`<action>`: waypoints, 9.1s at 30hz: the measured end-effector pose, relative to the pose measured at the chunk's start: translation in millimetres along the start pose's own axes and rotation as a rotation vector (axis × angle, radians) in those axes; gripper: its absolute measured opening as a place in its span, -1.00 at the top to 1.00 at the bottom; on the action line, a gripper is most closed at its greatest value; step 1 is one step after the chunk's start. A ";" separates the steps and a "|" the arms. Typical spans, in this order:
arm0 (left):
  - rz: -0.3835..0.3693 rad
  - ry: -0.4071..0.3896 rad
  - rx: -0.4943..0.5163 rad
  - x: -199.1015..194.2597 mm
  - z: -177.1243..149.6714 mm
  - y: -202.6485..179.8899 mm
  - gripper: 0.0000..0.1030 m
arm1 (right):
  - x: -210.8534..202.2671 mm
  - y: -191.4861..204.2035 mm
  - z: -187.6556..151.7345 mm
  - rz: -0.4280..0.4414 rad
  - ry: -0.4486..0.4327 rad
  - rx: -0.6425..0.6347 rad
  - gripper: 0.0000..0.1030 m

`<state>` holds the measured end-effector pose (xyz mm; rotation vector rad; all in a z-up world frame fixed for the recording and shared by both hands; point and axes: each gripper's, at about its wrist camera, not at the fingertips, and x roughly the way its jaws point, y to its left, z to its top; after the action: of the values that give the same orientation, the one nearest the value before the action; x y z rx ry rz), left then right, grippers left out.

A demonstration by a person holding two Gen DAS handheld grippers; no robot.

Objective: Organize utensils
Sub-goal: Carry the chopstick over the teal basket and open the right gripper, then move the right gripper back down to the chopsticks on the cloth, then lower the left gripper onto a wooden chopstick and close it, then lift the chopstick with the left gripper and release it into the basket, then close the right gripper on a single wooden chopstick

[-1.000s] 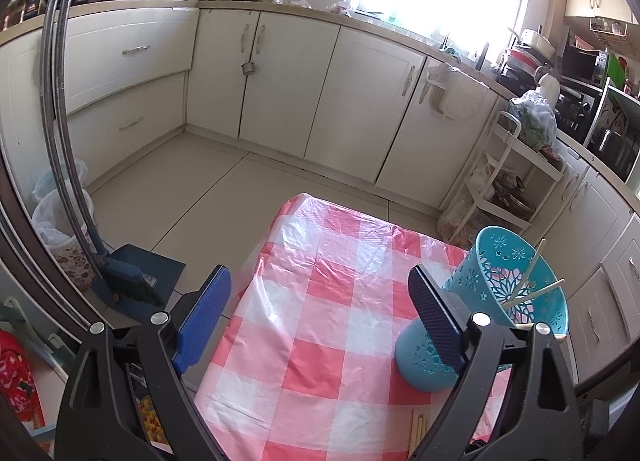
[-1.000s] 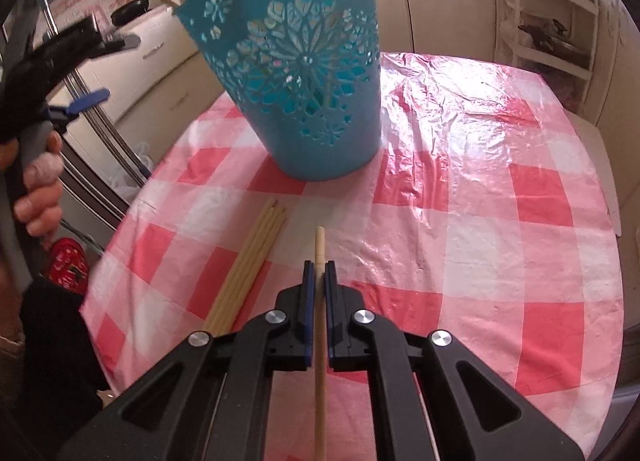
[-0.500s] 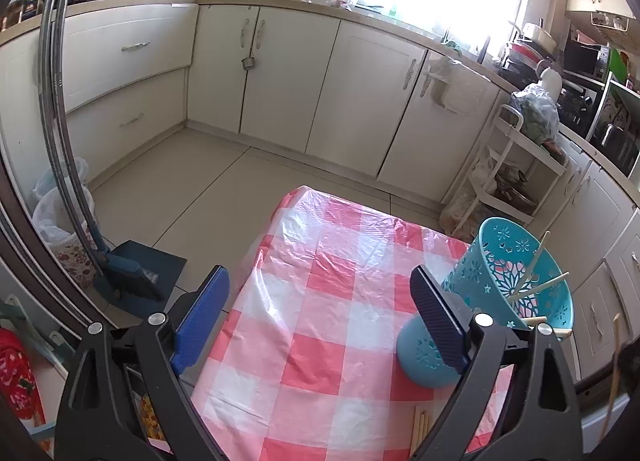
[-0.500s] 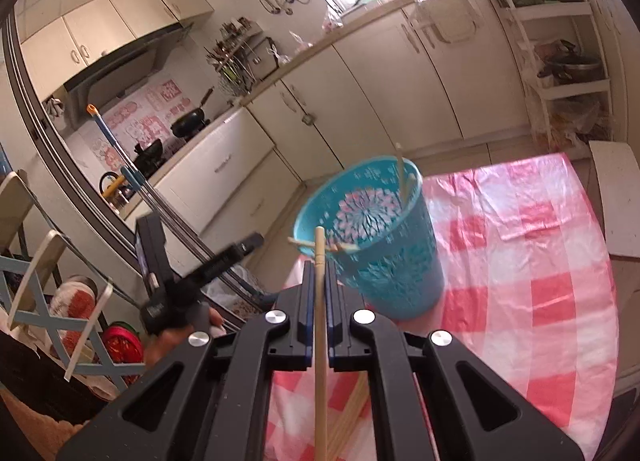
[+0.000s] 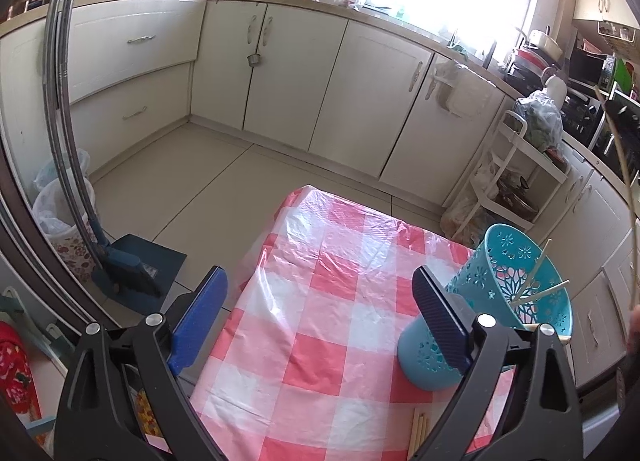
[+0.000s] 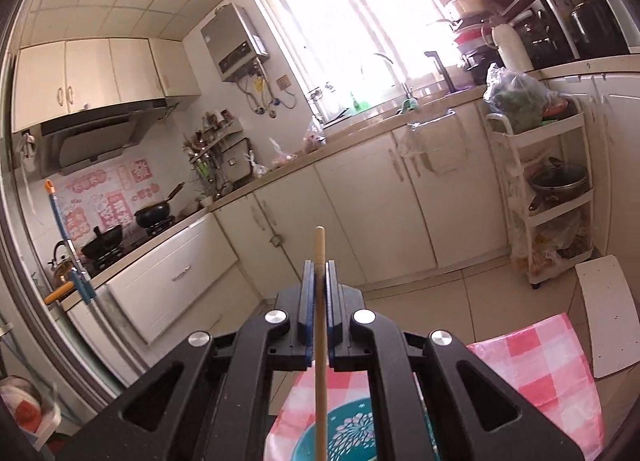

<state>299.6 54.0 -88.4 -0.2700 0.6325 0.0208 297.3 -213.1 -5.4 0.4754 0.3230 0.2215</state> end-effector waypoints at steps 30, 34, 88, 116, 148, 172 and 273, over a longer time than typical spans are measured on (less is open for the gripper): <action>0.019 0.035 -0.015 14.4 -1.8 -0.5 -0.76 | -23.7 -9.8 -43.6 -0.071 0.107 -0.139 0.50; 0.022 0.031 -0.008 13.5 -1.7 -0.8 -0.76 | -56.5 -3.1 -54.5 -0.080 0.086 -0.176 0.31; 0.046 0.036 0.082 10.8 -10.8 -17.9 -0.83 | -36.3 -35.9 -241.4 -0.177 0.655 -0.185 0.66; 0.123 0.117 0.171 20.7 -35.8 -5.6 -0.83 | -42.9 -48.6 -243.0 -0.257 0.690 -0.339 0.82; 0.021 0.348 0.441 40.2 -141.8 -78.6 -0.83 | -64.7 -80.8 -238.8 -0.167 0.631 -0.152 0.52; -0.046 0.382 0.396 44.1 -129.7 -69.6 0.88 | -48.8 -63.7 -237.9 -0.168 0.730 -0.341 0.83; -0.113 -0.137 -0.012 -29.9 25.9 -18.4 -0.44 | -43.7 -80.2 -231.7 -0.169 0.681 -0.255 0.83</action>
<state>292.3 44.8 -46.4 -0.3131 0.4807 -0.0648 185.5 -199.6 -227.5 0.1036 0.9836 0.2515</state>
